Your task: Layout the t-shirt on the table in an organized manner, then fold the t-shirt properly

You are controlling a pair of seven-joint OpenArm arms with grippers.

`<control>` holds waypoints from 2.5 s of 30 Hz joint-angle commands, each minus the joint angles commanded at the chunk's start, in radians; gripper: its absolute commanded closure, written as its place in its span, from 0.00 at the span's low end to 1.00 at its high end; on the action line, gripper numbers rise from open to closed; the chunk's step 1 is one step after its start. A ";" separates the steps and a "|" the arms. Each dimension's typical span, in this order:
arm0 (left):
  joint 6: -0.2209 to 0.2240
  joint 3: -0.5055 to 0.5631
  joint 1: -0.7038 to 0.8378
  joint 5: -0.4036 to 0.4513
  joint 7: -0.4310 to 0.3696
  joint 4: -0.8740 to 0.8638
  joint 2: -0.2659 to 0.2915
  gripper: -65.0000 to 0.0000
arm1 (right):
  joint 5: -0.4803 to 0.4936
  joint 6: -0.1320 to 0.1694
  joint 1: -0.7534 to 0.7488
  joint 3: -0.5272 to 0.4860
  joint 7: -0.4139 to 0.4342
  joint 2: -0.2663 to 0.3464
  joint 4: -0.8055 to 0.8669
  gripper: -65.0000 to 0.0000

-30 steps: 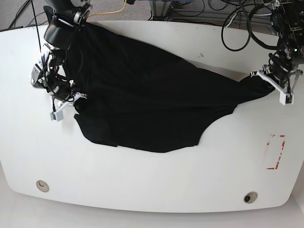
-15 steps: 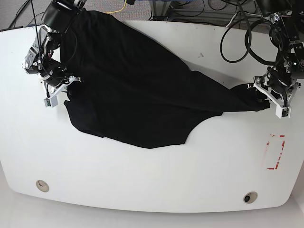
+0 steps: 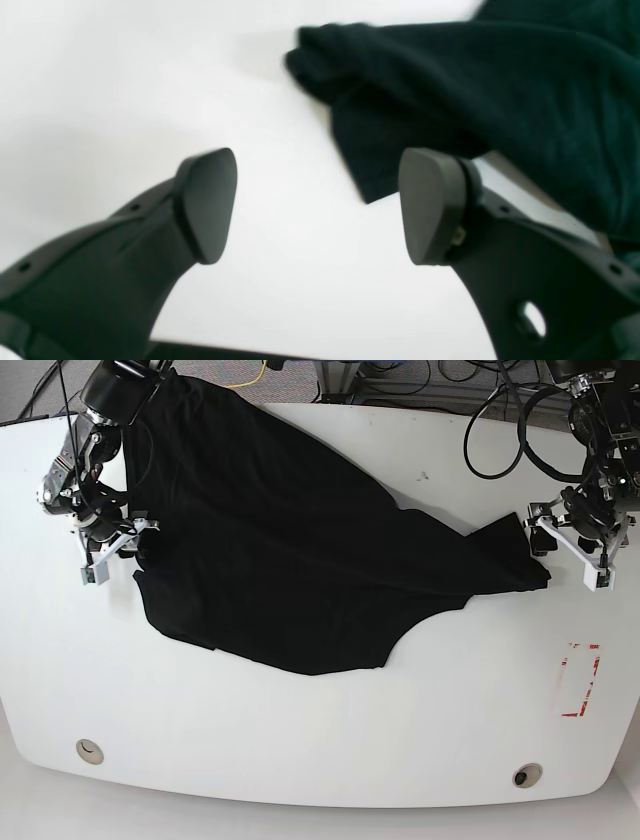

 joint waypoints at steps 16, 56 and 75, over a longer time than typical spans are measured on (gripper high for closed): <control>0.000 -0.035 -0.003 -0.002 -0.003 0.002 0.003 0.26 | 0.003 -0.061 0.269 -0.218 0.005 -0.003 -0.110 0.22; 0.000 -0.034 -0.002 -0.008 -0.003 0.006 0.006 0.26 | 0.002 -0.055 0.697 -0.861 0.560 -0.078 -0.997 0.22; 0.000 -0.032 -0.005 -0.008 -0.003 0.006 0.006 0.26 | 0.000 -0.011 0.651 -0.976 0.554 -0.141 -0.996 0.57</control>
